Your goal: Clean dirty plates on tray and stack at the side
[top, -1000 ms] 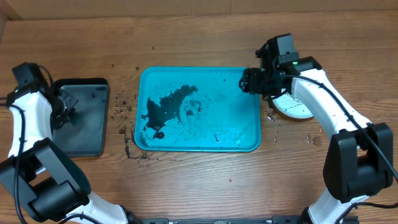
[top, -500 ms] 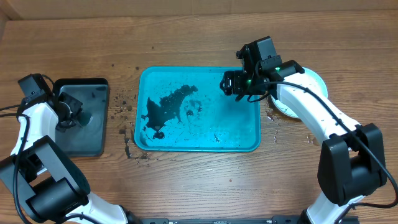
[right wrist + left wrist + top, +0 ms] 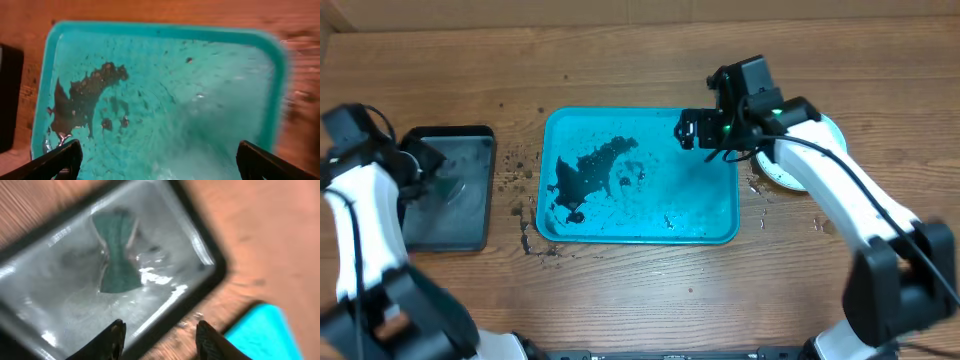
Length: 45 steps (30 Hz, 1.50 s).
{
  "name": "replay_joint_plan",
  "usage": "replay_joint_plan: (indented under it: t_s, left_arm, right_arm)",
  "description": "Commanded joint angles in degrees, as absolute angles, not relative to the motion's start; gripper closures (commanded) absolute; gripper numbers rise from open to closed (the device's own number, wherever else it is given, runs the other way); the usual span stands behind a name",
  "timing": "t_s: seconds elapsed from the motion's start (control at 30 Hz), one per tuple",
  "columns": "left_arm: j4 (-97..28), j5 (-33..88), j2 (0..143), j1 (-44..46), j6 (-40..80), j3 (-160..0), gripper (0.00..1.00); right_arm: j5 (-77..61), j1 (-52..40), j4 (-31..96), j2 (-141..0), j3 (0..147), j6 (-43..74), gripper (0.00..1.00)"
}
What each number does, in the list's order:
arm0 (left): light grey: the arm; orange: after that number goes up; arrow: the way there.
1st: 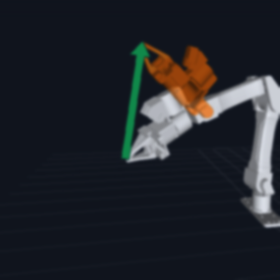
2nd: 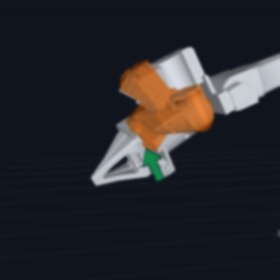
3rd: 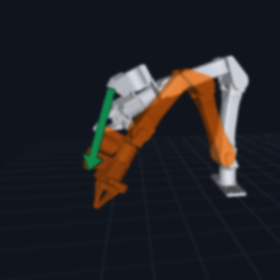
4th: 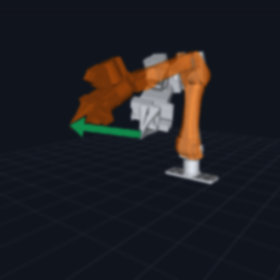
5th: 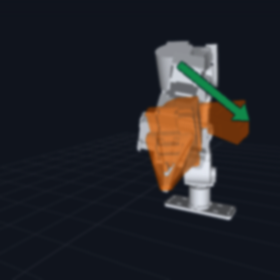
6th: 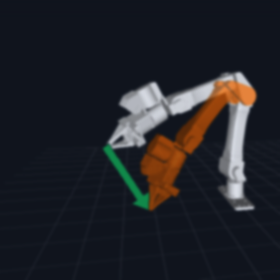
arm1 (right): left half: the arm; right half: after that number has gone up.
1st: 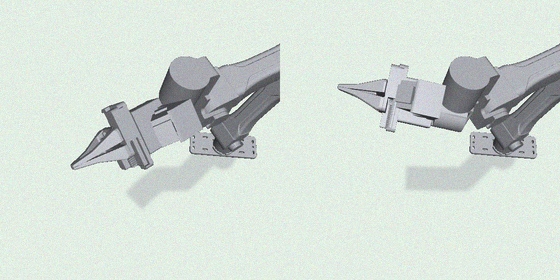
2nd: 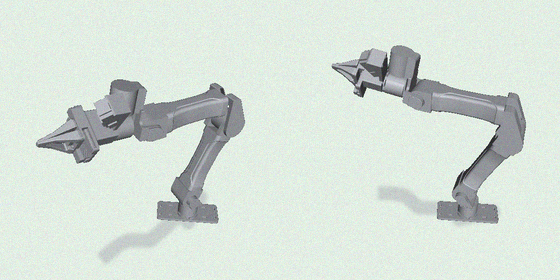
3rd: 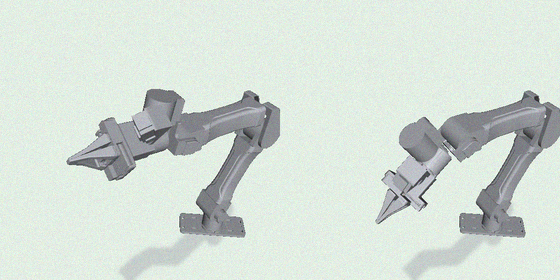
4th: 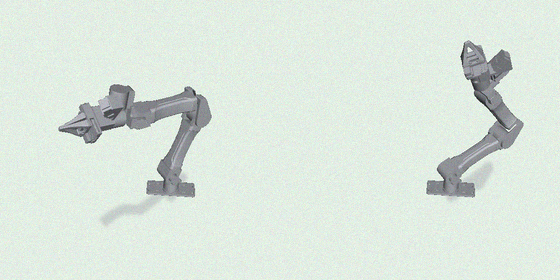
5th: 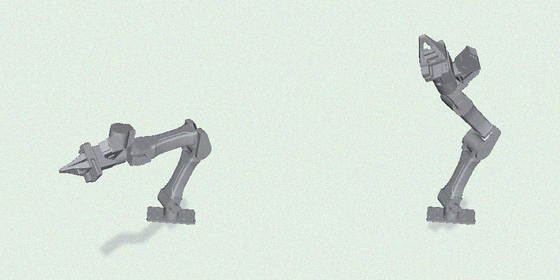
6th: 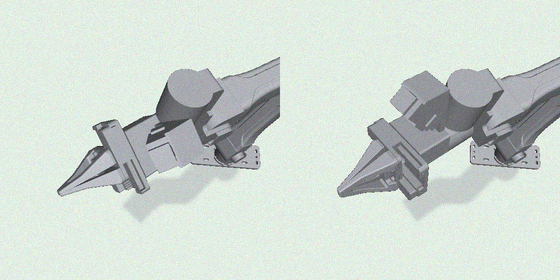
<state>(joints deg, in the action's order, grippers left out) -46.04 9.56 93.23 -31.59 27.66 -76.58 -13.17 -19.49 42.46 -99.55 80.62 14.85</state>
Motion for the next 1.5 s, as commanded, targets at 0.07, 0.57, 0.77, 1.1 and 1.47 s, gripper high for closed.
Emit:
replay_joint_plan:
  t_s: [0.07, 0.57, 0.77, 1.1, 1.47]
  left_arm:
    - [-50.35, 15.7, 72.69, -30.52, 17.23, -78.74, 0.6]
    - [-41.28, 14.39, 33.19, -25.12, 14.35, -50.94, 0.0]
    - [-42.89, 14.44, 33.74, -25.12, 14.35, -50.92, 0.0]
    - [-54.11, 14.44, 33.74, -25.12, 14.35, -50.89, 0.0]
    - [-57.21, 14.41, 33.74, -25.12, 14.35, -50.89, 0.0]
  right_arm:
    - [1.74, -20.08, 49.12, -82.89, 80.73, 15.03, 0.0]
    - [29.56, -31.38, 41.76, -68.95, 66.57, 14.81, 0.0]
    - [31.44, -31.38, 34.26, -68.9, 66.59, 14.83, 0.0]
    - [31.4, -31.38, 33.91, -68.9, 66.59, 14.85, 0.0]
    - [31.35, -31.38, 41.93, -68.9, 66.59, 14.85, 0.0]
